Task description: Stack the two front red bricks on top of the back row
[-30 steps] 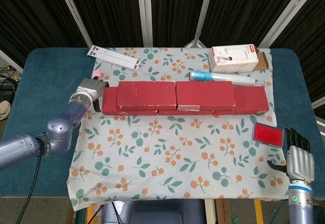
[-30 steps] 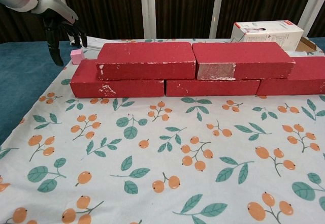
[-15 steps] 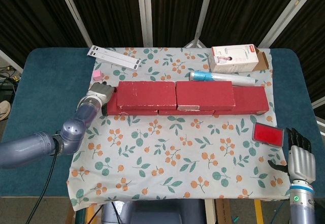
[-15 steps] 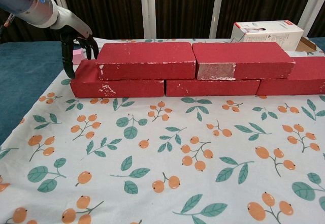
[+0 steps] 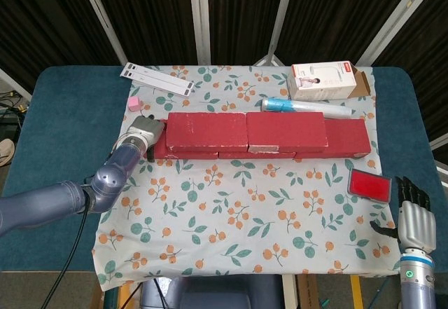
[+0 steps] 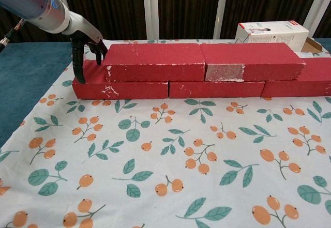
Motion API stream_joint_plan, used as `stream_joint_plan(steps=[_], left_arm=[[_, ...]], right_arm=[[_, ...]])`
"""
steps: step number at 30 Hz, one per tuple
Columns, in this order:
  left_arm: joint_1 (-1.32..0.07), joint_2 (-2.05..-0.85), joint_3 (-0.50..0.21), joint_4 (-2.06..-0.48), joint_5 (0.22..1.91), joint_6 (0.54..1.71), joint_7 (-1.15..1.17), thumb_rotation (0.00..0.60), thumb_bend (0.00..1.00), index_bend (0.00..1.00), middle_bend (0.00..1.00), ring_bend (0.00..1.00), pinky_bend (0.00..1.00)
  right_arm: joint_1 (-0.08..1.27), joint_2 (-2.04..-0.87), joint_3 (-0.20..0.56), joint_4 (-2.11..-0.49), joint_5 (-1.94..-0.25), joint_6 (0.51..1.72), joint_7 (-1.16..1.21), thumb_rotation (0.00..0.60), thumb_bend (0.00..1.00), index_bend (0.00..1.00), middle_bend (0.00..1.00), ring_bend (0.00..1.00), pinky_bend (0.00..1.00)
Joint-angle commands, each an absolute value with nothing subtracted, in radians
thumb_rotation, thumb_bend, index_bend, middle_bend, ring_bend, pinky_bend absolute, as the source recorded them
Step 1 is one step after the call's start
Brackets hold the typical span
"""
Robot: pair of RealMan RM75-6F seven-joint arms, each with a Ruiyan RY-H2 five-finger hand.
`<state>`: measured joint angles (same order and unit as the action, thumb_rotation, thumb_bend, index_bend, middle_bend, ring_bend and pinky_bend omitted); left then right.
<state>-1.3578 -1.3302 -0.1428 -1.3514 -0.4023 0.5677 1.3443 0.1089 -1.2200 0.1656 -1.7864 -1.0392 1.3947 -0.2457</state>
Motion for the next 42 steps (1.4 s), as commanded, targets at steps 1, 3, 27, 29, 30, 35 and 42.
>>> stream_joint_plan(steps=[1, 3, 27, 29, 30, 35, 42], left_arm=[[-1.37, -1.328, -0.126, -1.355, -0.399, 0.561, 1.329, 0.6, 0.0, 0.16, 0.14, 0.0, 0.12], [-1.377, -1.324, -0.115, -1.358, -0.396, 0.558, 1.315, 0.6, 0.0, 0.16, 0.14, 0.0, 0.12], [-1.024, -0.987, -0.187, -1.829, 0.241, 0.8, 0.747, 0.6, 0.0, 0.13, 0.06, 0.0, 0.12], [-0.893, -0.992, -0.172, -1.895, 0.469, 0.951, 0.648, 0.6, 0.0, 0.12, 0.05, 0.0, 0.12], [-0.82, -1.0, -0.153, -1.916, 0.594, 1.032, 0.588, 0.6, 0.0, 0.12, 0.05, 0.0, 0.12], [-0.59, -1.048, -0.049, -1.899, 0.953, 1.278, 0.387, 0.6, 0.0, 0.12, 0.04, 0.0, 0.12], [-0.402, -1.131, 0.053, -1.764, 1.192, 1.468, 0.195, 0.6, 0.0, 0.12, 0.04, 0.0, 0.12]], right_arm=[[0.109, -1.22, 0.166, -1.786, -1.038, 1.394, -0.247, 0.6, 0.07, 0.0, 0.0, 0.0, 0.0], [0.109, -1.22, 0.165, -1.786, -1.039, 1.395, -0.247, 0.6, 0.07, 0.0, 0.0, 0.0, 0.0], [0.119, -1.232, 0.154, -1.773, -1.052, 1.381, -0.258, 0.6, 0.07, 0.0, 0.0, 0.0, 0.0], [0.119, -1.236, 0.152, -1.768, -1.062, 1.385, -0.261, 0.6, 0.07, 0.0, 0.0, 0.0, 0.0], [0.12, -1.239, 0.151, -1.766, -1.068, 1.388, -0.263, 0.6, 0.07, 0.0, 0.0, 0.0, 0.0], [0.123, -1.242, 0.139, -1.762, -1.108, 1.386, -0.25, 0.6, 0.07, 0.0, 0.0, 0.0, 0.0], [0.119, -1.245, 0.119, -1.757, -1.183, 1.412, -0.247, 0.6, 0.07, 0.0, 0.0, 0.0, 0.0]])
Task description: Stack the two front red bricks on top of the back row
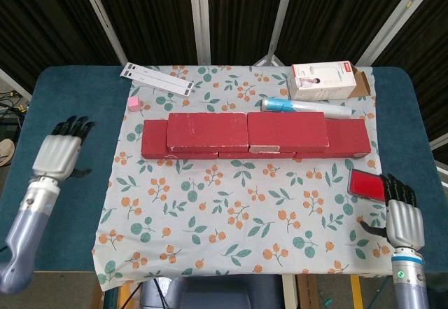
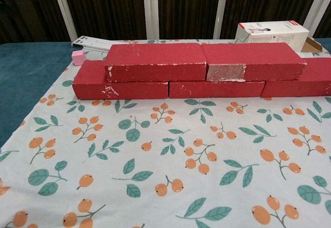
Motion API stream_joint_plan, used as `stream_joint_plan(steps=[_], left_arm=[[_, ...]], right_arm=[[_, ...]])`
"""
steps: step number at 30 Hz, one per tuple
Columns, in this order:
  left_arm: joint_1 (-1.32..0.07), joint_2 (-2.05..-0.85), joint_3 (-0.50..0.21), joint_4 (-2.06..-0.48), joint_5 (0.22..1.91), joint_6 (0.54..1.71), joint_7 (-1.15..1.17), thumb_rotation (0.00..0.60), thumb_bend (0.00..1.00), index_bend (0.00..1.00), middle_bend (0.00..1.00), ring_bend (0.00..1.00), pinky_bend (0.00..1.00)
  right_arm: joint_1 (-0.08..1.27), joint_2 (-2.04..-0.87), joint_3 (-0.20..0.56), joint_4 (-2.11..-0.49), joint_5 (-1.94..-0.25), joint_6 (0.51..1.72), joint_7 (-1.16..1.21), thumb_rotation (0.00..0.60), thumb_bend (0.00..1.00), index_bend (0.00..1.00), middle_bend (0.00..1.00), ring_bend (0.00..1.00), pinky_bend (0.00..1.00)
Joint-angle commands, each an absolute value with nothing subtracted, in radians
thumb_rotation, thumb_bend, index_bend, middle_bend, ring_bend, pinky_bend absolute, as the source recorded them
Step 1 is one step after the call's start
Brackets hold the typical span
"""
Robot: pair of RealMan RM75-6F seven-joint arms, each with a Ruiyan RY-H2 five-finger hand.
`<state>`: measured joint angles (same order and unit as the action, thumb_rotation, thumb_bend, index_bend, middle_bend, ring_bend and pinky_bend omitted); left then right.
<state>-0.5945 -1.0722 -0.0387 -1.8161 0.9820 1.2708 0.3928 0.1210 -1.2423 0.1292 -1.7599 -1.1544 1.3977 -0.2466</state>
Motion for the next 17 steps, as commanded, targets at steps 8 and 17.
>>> stream_joint_plan(steps=[8, 17], left_arm=[[-0.301, -1.165, 0.109, -1.664, 1.353, 1.542, 0.033, 0.6, 0.0, 0.12, 0.05, 0.0, 0.12], [-0.262, -1.159, 0.108, -1.647, 1.429, 1.553, -0.001, 0.6, 0.0, 0.12, 0.06, 0.0, 0.12]], right_arm=[[0.109, -1.247, 0.097, -1.747, -1.282, 1.458, -0.242, 0.6, 0.07, 0.0, 0.0, 0.0, 0.0], [0.095, -1.241, 0.081, -1.744, -1.36, 1.491, -0.206, 0.6, 0.07, 0.0, 0.0, 0.0, 0.0]])
